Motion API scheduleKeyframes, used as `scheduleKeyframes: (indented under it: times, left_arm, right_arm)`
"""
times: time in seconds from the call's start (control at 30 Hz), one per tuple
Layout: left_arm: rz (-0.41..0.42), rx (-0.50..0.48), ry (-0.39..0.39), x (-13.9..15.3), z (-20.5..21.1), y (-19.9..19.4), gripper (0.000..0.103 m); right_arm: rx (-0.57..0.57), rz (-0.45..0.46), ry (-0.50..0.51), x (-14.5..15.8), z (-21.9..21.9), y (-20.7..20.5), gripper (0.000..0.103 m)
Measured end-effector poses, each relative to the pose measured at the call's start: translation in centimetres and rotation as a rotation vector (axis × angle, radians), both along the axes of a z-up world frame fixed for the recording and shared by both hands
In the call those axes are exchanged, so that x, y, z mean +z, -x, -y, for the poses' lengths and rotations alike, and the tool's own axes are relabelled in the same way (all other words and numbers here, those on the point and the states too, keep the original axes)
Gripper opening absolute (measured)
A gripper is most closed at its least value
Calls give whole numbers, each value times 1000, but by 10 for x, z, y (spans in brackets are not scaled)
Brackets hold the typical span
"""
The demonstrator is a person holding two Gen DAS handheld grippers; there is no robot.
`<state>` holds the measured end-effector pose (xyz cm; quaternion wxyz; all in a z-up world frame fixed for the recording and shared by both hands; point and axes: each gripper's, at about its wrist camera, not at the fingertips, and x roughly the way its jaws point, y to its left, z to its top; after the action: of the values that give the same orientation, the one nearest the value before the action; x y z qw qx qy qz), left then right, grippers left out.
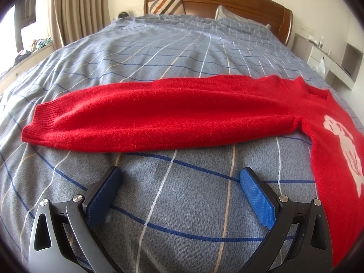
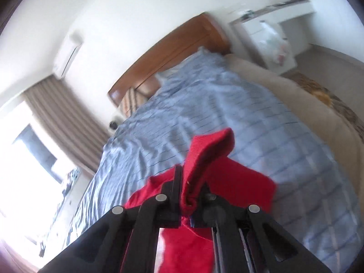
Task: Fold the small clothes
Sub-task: 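Grasp the sweater end with the right tool and lift it to fold, then grasp the ribbed cuff end with the left tool and fold it over the strip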
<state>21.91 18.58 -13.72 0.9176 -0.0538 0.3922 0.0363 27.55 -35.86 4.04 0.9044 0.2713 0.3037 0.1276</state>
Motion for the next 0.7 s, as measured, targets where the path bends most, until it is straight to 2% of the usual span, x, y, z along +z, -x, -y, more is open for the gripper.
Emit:
scheduleKeyframes:
  times: [0.07, 0.13, 0.2, 0.23, 0.3, 0.37, 0.43, 0.57, 0.63, 0.7]
  left_arm:
    - [3, 0, 4, 0, 0, 1, 103]
    - [4, -1, 8, 0, -1, 3, 103]
    - [5, -1, 10, 0, -1, 4, 103]
    - [5, -2, 12, 0, -1, 4, 103]
    - [6, -3, 15, 0, -1, 3, 103]
    - [8, -4, 21, 0, -2, 3, 103]
    - [8, -5, 23, 0, -1, 3, 103]
    - [-4, -2, -3, 0, 2, 1, 103]
    - [-26, 2, -30, 1, 7, -2, 103]
    - [-47, 9, -47, 1, 10, -4, 103]
  right_arm:
    - [117, -15, 59, -11, -67, -23, 5]
    - [218, -54, 70, -36, -122, -43, 8]
    - [324, -145, -9, -77, -158, -56, 37]
    - [353, -180, -61, -95, -169, -57, 64]
    - [376, -198, -123, -114, -176, -46, 65]
    - [379, -190, -139, -123, -165, -26, 65]
    - [335, -162, -108, -125, -135, 0, 65]
    - [104, -123, 109, -124, -42, 66, 72]
    - [-19, -148, 217, -133, 0, 86, 73]
    - [-107, -183, 276, -146, 35, 102, 73]
